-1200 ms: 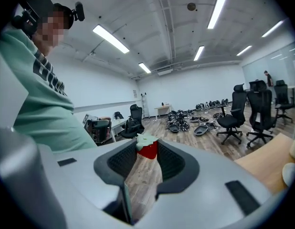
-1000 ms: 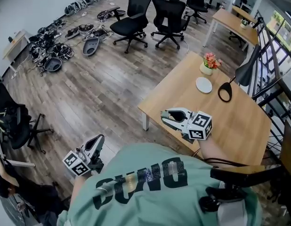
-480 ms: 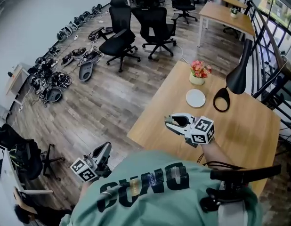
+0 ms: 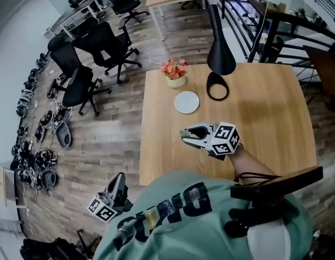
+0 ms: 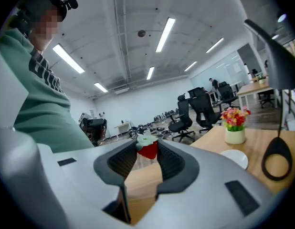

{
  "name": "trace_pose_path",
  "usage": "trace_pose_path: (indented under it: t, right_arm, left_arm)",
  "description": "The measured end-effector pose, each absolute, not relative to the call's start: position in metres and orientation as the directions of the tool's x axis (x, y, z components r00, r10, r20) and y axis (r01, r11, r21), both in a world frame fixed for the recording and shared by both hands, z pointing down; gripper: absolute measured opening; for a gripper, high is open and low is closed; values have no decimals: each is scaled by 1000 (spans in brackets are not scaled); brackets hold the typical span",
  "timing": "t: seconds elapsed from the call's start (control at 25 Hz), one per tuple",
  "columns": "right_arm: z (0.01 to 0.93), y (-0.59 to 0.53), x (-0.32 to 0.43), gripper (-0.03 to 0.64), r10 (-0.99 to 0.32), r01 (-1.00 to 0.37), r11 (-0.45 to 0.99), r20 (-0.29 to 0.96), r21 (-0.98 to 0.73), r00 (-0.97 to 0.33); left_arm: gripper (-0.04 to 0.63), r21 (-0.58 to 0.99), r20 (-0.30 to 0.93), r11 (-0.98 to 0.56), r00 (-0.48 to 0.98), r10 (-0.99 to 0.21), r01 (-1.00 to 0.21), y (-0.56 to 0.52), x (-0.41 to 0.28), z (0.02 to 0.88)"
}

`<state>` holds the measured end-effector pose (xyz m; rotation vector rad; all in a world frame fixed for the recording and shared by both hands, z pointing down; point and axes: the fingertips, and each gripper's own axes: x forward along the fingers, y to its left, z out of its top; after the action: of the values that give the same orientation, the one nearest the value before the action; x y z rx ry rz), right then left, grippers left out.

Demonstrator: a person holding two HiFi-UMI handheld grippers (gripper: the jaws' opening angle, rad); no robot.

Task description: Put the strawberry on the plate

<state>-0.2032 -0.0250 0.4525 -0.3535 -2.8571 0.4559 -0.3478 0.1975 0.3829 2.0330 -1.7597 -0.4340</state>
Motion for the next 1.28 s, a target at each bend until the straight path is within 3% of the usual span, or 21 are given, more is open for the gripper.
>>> trace_pose_path:
  t: [0.2, 0.4, 0.6, 0.84, 1.0, 1.28]
  right_arm:
    - [442, -50, -207, 133, 0, -66, 957, 229, -281, -973]
    - [424, -31, -232, 133, -145, -214, 917, 219, -337, -965]
    - [417, -41, -201, 133, -246, -327, 876, 255, -355, -935]
    - [435, -68, -146, 133, -259, -350, 862, 277, -365, -925]
    - [442, -90, -135, 133, -229, -307, 863, 229, -401, -946]
    - [468, -98, -142, 133, -214, -287, 853, 209, -437, -954]
  left_arm:
    - [-8, 488, -18, -369, 413, -910, -791, 144, -391, 399]
    - [-8, 460, 27, -491, 564, -825, -740, 141, -448, 412]
    - [-8, 478, -26, -577, 646, -763, -662, 98, -434, 416]
    - [-8, 480, -36, -602, 671, -740, -638, 52, -367, 409]
    - [-8, 481, 13, -592, 681, -732, -646, 44, -334, 395]
    - [-8, 494, 84, -544, 660, -747, -679, 40, -341, 413]
